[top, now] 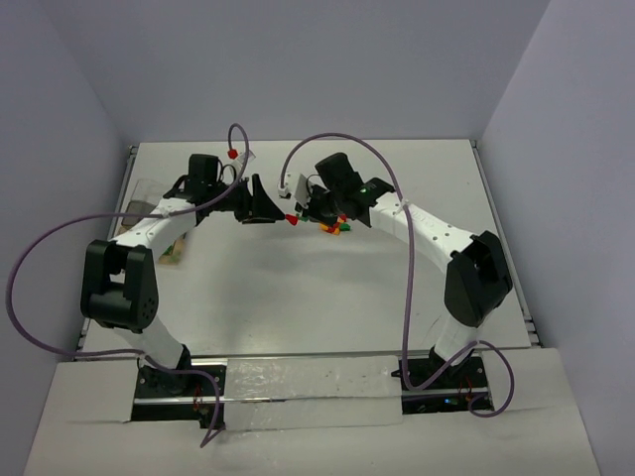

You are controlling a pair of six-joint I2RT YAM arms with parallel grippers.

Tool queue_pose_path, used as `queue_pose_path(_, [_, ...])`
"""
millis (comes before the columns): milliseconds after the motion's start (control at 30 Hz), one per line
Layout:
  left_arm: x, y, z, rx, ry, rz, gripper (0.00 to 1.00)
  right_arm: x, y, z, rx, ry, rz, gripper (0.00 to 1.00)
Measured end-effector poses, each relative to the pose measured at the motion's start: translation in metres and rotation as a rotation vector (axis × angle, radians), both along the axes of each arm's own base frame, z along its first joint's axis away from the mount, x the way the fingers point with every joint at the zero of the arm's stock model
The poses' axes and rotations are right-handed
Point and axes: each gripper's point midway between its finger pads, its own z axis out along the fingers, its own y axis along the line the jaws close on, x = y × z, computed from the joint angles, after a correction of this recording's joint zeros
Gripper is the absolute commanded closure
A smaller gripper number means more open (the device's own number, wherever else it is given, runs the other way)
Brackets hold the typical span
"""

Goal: Sort the legos into containers by color

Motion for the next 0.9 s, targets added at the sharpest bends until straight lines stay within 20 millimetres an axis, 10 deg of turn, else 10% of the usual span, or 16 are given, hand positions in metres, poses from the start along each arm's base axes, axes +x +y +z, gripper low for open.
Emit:
queue_pose_path(233, [0.006, -0.012, 0.003, -0.012, -0.009, -0.021, 0.41, -0.007, 0.005, 0.005, 0.020, 0.002, 0.001, 1.00])
queue_pose_path(900, [-0.003, -0.023, 0.003, -0.071, 0.033, -0.084, 0.98, -0.007, 0.004, 0.007, 0.016, -0.002, -0.010, 1.00])
